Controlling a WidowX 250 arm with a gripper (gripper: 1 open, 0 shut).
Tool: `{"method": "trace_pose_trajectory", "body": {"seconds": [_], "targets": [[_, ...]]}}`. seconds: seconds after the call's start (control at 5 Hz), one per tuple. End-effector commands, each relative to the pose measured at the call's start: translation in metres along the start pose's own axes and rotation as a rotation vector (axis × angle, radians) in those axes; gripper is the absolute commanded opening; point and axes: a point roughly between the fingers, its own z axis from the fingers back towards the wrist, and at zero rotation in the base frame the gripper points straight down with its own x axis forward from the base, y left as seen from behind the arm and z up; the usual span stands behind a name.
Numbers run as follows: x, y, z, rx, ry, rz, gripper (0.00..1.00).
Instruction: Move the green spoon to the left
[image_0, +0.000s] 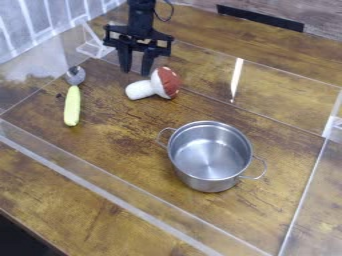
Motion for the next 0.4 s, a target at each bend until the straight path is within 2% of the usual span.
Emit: {"method": "trace_pose_trajectory", "body": {"seconds": [0.0, 0.2], "targets": [[-0.0068, -0.0045, 0.0285, -0.011, -0.044, 0.063, 1.0], [-0.0063, -0.0064, 0.0248, -0.012, -0.023, 0.067, 1.0]]}}
